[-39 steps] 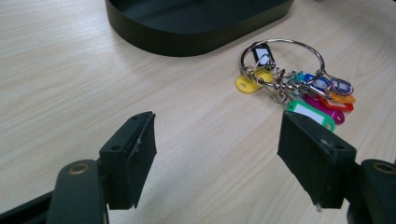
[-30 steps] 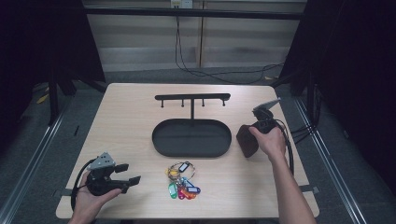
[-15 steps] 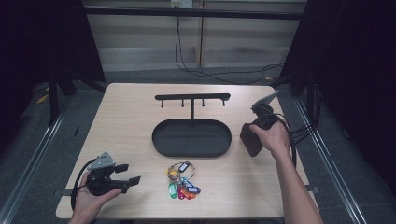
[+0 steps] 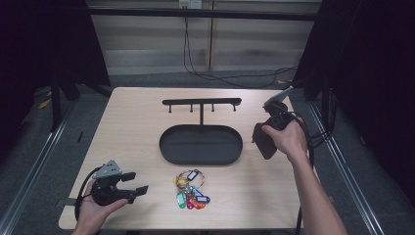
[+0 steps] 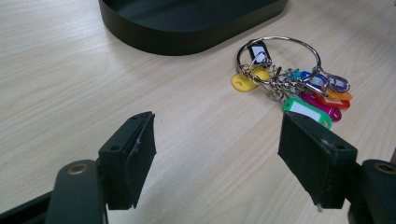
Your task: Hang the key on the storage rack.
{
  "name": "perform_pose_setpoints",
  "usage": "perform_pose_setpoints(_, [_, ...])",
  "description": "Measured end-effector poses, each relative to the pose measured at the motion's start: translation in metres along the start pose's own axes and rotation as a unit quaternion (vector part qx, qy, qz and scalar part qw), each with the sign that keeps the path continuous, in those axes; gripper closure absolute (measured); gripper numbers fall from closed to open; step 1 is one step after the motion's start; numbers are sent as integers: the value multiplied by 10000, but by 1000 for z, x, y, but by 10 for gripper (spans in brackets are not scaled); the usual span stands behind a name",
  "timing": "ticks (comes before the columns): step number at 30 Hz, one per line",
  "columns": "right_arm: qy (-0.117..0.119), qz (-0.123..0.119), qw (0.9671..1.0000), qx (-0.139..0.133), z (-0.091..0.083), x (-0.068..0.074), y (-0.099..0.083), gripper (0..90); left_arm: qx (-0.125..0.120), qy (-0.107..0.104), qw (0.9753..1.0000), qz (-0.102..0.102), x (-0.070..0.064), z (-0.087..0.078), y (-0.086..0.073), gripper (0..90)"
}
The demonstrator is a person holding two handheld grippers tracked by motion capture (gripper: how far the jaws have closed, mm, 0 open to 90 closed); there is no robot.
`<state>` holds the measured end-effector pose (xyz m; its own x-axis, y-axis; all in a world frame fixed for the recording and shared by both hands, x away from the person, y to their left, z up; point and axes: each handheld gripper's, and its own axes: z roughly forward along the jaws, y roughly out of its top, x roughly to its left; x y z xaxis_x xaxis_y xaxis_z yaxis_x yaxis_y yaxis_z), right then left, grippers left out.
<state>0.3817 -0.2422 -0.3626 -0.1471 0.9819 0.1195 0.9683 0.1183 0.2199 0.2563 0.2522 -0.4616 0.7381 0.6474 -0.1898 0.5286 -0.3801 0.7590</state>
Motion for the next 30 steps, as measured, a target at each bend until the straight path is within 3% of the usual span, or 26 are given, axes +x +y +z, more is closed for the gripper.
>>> perform_pose_setpoints(16, [124,-42,9995,-298,-30,8,3,653,26,18,10000,-28,1,1,0,265])
perform_pose_setpoints(19, [240,-34,9991,-336,-31,8,3,653,31,25,10000,-33,1,1,0,265])
perform_pose_setpoints(21, [435,-35,9981,-423,-34,11,4,653,40,26,10000,-50,0,1,0,265])
perform_pose_setpoints(30, [652,-130,9966,-489,-36,25,10,653,11,20,10000,-39,0,1,0,265])
